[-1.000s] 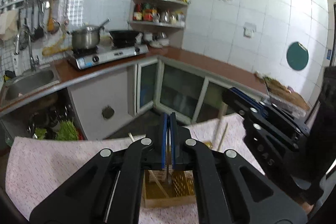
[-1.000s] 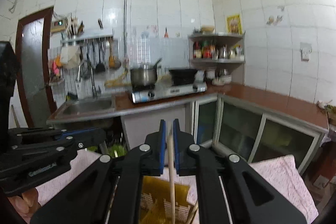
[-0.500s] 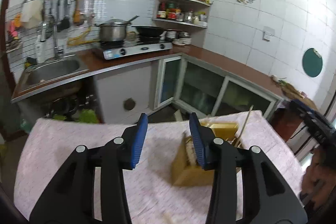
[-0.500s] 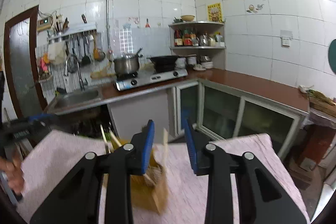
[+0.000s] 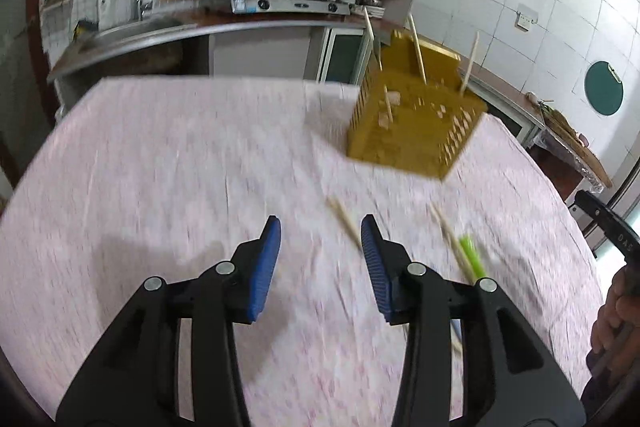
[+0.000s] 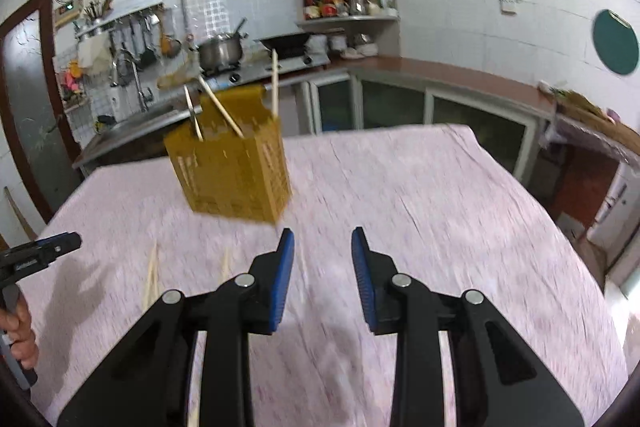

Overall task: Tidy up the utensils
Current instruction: 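Move both open tools back toward the utensils on the cloth, then grasp the green-handled fork by its handle with the right tool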

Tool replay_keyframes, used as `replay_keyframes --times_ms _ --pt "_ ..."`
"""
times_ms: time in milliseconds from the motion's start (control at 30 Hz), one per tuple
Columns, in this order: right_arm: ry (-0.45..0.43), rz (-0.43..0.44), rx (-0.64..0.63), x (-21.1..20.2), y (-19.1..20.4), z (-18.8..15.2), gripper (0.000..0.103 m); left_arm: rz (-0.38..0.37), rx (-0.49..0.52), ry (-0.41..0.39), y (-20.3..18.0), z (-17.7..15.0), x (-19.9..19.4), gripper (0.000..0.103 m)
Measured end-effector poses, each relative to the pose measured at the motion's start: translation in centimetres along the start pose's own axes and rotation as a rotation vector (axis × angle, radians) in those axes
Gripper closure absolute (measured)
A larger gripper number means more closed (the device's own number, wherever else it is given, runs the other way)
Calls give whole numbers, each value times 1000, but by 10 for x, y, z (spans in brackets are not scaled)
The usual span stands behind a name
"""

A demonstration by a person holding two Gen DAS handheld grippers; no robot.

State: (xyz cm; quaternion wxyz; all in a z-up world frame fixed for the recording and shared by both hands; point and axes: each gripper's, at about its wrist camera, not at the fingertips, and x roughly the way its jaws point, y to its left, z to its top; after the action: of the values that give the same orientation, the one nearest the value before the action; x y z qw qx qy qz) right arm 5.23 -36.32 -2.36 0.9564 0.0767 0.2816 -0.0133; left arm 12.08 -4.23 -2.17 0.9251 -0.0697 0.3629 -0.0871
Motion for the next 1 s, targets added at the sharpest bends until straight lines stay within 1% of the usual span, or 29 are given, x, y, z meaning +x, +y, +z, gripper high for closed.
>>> replay_keyframes --times_ms 100,167,233,367,500,700,800,933,1000 --pt "34 -38 -9 -3 -4 -26 72 2 -9 9 -3 -24 -7 62" --pt "53 -39 -5 -5 -7 -37 72 -6 -6 23 -5 -39 -11 62" --pt "65 -38 2 -6 -8 -42 72 -6 -11 35 -3 -46 -11 62" --pt "82 -10 -3 -5 2 -42 72 -11 -30 50 -3 -51 -8 62" --pt "115 25 -15 4 15 -41 72 -11 -32 59 -2 -49 -3 62" --pt "180 58 -49 33 42 -40 72 -1 -18 82 -2 -36 15 61" --pt "214 82 -59 50 53 -39 72 -16 -20 101 -4 -30 27 61" --pt "250 93 -81 69 67 -39 72 -38 -28 134 -9 -23 44 61" --pt "264 85 -95 79 71 -39 72 -49 -36 145 -10 -18 52 61"
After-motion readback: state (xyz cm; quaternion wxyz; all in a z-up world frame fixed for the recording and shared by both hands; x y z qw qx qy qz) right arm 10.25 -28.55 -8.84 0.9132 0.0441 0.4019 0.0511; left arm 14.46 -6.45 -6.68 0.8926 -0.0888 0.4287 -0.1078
